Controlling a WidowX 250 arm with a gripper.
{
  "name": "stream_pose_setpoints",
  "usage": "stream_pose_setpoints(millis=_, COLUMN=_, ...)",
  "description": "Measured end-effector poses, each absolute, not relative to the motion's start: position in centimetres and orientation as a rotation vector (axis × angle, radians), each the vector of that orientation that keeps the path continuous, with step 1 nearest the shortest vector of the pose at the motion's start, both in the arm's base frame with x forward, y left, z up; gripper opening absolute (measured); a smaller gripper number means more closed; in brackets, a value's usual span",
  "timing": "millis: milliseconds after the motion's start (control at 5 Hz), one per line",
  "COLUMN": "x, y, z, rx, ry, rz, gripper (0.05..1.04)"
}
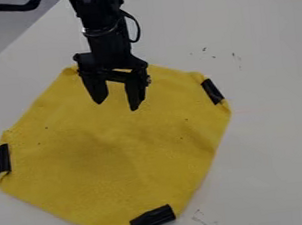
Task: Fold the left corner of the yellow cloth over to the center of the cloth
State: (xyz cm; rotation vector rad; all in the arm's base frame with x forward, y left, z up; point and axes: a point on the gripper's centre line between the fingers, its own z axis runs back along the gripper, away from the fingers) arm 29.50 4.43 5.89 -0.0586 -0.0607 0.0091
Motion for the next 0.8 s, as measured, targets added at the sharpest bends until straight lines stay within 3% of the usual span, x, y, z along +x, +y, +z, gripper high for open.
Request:
stream_pose_setpoints(millis=400, x=27.4, y=5.4, z=4.6, rx=-0.039, ry=-0.037, rz=0.037, gripper=0.999)
stream_pose_setpoints(millis=800, x=22.5, y=10.0, z=5.0, rx=0.02, ry=-0.078, rz=0.185, gripper=0.999)
